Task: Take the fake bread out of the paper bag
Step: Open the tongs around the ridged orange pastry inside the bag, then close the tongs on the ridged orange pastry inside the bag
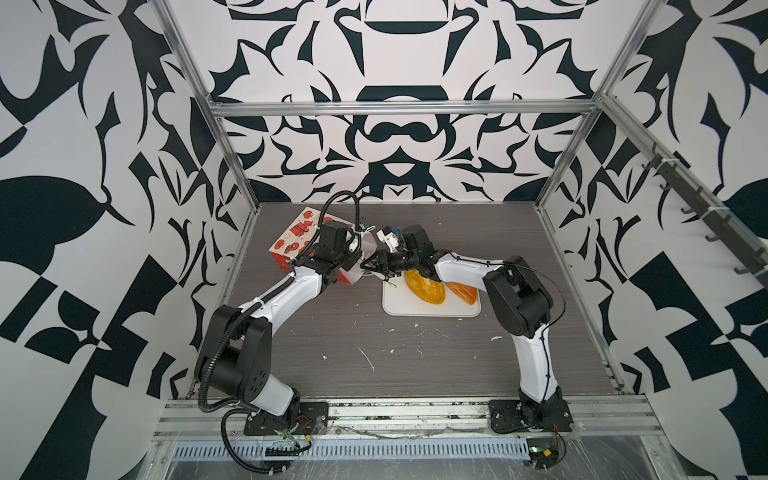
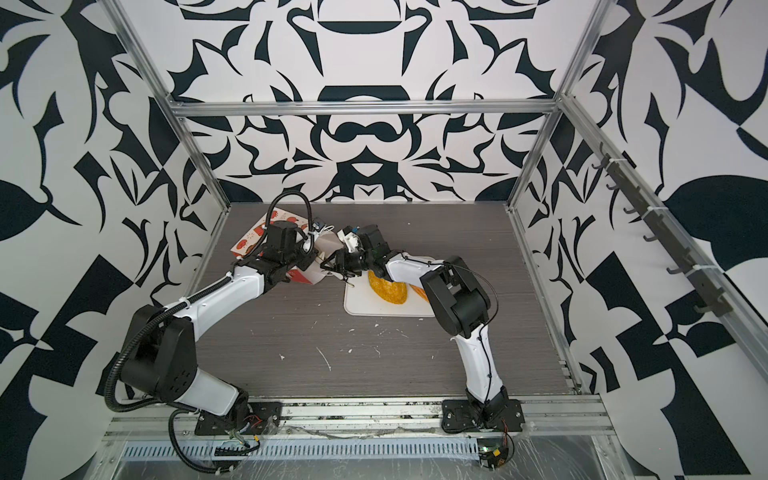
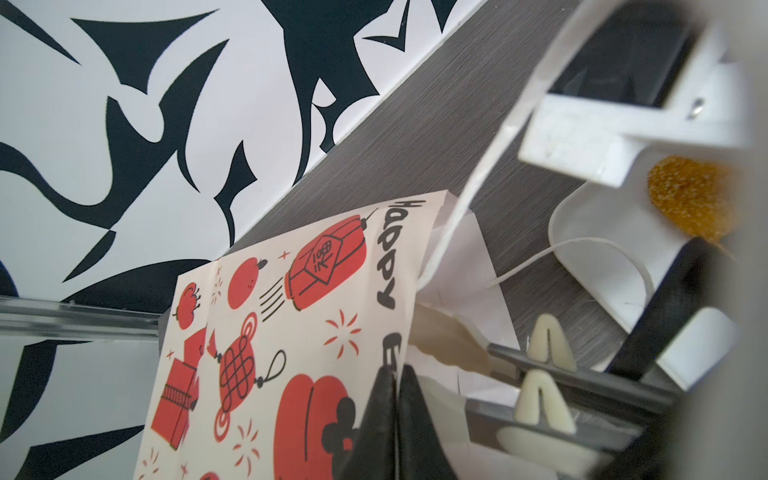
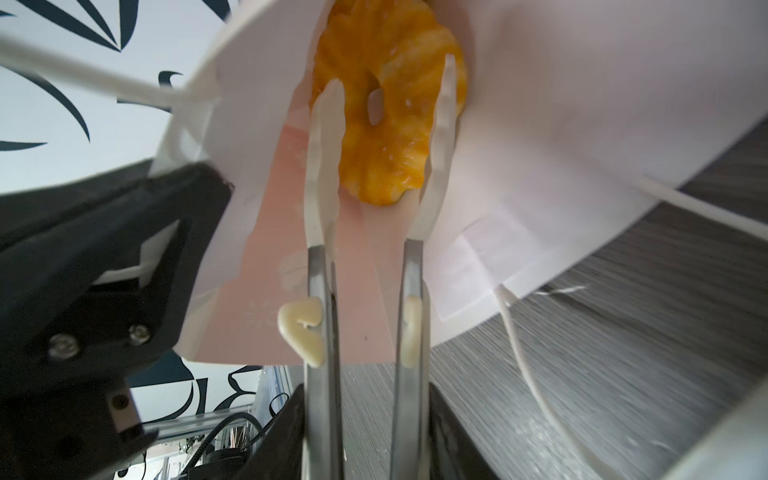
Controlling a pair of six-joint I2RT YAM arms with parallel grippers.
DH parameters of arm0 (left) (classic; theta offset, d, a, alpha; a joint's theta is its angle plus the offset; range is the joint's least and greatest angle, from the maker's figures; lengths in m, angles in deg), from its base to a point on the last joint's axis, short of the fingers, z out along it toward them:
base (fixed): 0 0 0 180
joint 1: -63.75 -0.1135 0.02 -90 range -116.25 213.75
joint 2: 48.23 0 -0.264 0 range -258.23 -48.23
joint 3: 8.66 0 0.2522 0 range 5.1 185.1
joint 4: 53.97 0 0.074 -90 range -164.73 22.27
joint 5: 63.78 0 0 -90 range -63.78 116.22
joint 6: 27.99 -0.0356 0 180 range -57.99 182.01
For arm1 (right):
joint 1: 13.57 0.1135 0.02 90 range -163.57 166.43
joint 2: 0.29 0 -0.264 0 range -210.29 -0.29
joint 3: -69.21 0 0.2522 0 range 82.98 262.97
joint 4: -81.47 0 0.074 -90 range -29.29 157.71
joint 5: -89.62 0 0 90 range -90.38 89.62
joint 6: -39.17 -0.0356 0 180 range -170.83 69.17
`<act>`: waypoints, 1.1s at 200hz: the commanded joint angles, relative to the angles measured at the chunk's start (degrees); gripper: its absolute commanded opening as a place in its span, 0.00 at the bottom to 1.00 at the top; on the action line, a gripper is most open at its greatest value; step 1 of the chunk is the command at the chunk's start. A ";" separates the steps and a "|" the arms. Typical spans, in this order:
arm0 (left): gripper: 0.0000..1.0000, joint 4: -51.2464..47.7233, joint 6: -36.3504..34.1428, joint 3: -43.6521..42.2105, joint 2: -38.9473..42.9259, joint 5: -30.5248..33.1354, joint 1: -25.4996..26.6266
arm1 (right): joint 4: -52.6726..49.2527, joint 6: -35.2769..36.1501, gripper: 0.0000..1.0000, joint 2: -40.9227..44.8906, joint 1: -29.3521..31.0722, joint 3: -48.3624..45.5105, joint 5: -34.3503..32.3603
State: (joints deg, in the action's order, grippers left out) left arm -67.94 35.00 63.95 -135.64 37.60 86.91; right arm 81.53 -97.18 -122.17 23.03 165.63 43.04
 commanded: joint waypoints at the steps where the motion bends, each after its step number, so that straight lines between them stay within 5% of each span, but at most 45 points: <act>1: 0.07 1.26 0.02 -0.22 2.28 0.58 0.23 | 0.55 1.41 0.44 0.61 0.99 3.72 1.75; 92: 0.07 1.09 -0.26 -0.83 5.23 0.84 0.32 | -0.27 1.42 0.44 -0.29 1.02 4.23 0.28; 189: 0.07 1.09 -0.11 -0.40 5.15 0.79 0.97 | 2.78 -1.46 0.44 -6.42 1.11 8.88 5.83; 220: 0.07 1.09 -0.04 -0.55 5.25 0.91 1.10 | 2.85 -1.55 0.34 -7.82 1.22 10.24 6.24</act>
State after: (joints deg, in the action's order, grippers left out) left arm -67.98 34.98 63.91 -131.91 38.65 87.54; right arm 80.44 -98.67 -131.31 24.03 172.32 47.43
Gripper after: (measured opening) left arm 0.074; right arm 0.404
